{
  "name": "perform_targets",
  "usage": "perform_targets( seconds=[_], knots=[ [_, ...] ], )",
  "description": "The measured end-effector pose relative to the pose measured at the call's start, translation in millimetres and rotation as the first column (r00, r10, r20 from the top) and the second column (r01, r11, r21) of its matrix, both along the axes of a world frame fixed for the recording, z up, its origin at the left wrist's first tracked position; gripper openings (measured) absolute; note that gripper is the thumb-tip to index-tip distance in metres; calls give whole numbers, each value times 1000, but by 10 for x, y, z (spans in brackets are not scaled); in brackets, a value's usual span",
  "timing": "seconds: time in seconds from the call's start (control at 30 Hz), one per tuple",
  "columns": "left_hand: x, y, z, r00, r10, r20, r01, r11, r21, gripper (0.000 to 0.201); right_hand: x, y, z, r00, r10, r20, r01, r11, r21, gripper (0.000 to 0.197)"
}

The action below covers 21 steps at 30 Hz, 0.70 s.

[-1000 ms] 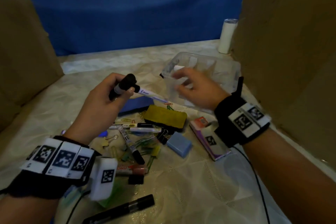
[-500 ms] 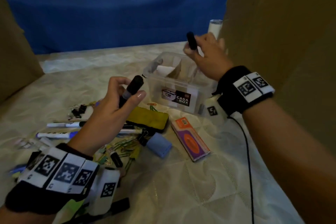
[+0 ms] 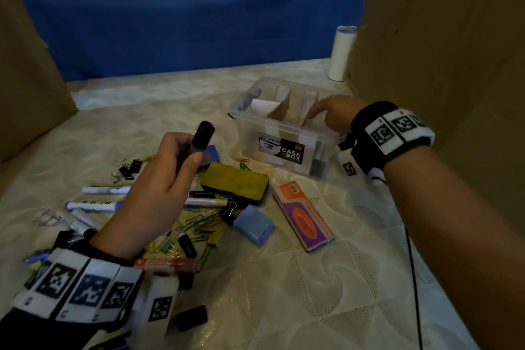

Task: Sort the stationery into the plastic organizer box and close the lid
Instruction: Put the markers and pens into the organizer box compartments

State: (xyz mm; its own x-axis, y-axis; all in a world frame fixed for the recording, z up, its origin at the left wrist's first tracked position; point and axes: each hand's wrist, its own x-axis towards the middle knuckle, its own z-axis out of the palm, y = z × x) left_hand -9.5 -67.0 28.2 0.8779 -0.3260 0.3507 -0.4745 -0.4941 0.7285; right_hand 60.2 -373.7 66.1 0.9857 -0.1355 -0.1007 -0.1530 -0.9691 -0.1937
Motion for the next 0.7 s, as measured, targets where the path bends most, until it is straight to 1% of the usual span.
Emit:
perform_targets(
  seconds=[0.07, 0.1, 0.17, 0.2, 0.27, 0.3, 0.37, 0.5, 0.57, 0.63, 0.7],
  knots=[
    [-11, -22, 17, 999, -41, -22, 41, 999, -23, 38, 21, -63, -126, 987, -110, 121, 104, 993, 56, 47],
    [-24, -58, 40, 997, -78, -29, 78, 997, -5, 45, 12, -79, -198, 973, -175, 149, 163, 983, 86, 45],
    [-24, -157, 98, 988, -156, -24, 157, 983, 90, 58, -29, -81, -341, 950, -275, 147, 252, 955, 158, 48],
    [-11, -227, 149, 982, -190, -14, 190, 971, 142, 61, -52, -74, -397, 944, -296, 148, 268, 947, 179, 48],
    [43, -404, 267, 963, -270, 10, 262, 941, 214, 56, -87, -69, -477, 928, -311, 204, 269, 940, 209, 45],
    [85, -509, 331, 948, -318, 33, 304, 929, 213, 51, -108, -67, -492, 918, -321, 234, 272, 937, 219, 44],
    [193, -746, 447, 919, -380, 102, 362, 919, 156, 42, -138, -74, -525, 904, -323, 278, 266, 937, 226, 45],
    [502, -1278, 572, 902, -321, 288, 310, 947, 83, 33, -183, -107, -562, 896, -312, 316, 235, 937, 259, 49],
    [656, -1522, 550, 899, -275, 341, 264, 961, 77, 28, -194, -120, -579, 889, -308, 338, 220, 936, 273, 49],
    [816, -1724, 431, 906, -252, 339, 216, 966, 143, 24, -216, -107, -575, 877, -342, 337, 238, 919, 313, 48],
    [966, -1864, 239, 918, -280, 281, 206, 942, 267, 19, -243, -92, -569, 870, -356, 341, 252, 915, 314, 46]
  ],
)
